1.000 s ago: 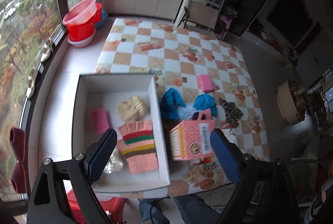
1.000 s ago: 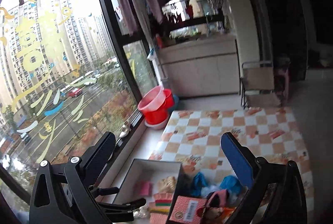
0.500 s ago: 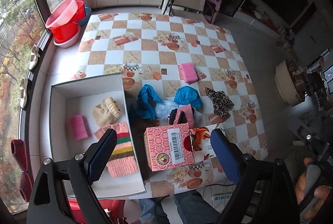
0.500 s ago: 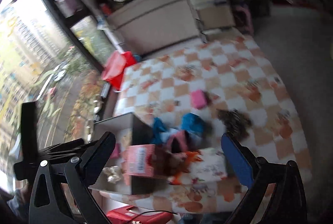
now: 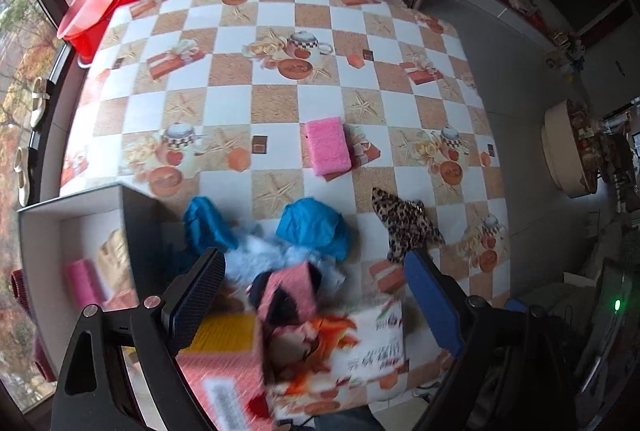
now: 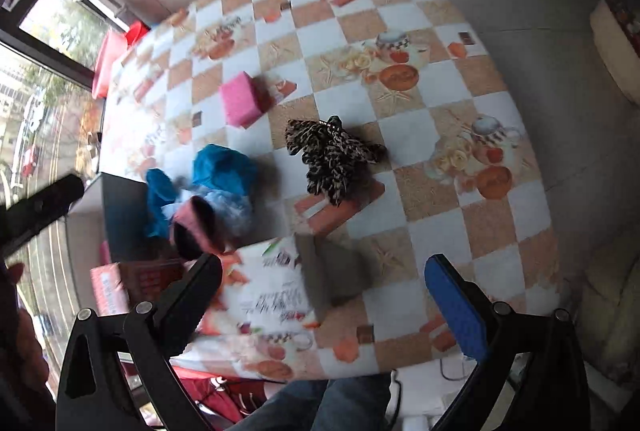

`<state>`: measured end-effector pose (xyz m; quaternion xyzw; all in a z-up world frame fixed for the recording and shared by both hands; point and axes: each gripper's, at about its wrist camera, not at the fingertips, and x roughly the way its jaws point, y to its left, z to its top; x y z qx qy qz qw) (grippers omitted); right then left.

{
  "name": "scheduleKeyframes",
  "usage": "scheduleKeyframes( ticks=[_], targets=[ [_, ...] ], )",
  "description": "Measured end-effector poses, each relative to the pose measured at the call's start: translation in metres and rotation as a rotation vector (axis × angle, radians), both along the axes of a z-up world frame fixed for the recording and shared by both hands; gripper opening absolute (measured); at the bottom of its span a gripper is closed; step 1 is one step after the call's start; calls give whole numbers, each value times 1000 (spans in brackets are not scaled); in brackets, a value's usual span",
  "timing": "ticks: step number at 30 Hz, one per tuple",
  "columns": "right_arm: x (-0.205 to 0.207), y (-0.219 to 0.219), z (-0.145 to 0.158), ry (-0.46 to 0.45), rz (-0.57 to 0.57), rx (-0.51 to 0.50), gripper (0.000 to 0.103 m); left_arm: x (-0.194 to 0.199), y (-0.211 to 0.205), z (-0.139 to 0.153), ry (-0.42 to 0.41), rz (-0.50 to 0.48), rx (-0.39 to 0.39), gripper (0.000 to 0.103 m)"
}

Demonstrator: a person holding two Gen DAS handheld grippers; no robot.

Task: Organize soft objects
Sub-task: 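Move both open tools back over the pile on the table, then grasp the pink sponge with the left tool while the right tool grasps the leopard-print scrunchie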

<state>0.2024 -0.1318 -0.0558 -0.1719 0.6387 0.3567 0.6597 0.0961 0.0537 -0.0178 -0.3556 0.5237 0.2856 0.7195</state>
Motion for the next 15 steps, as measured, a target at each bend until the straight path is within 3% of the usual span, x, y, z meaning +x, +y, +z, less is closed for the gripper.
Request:
scheduleKeyframes(
  ticks=[8,15],
  targets=[
    [30,43,-63,34,78,-90,102,79,41,-81,121,58,-42,93],
    [38,72,-96,21,164,-115,102,109,60,-134,205,66,-50,93]
  ],
)
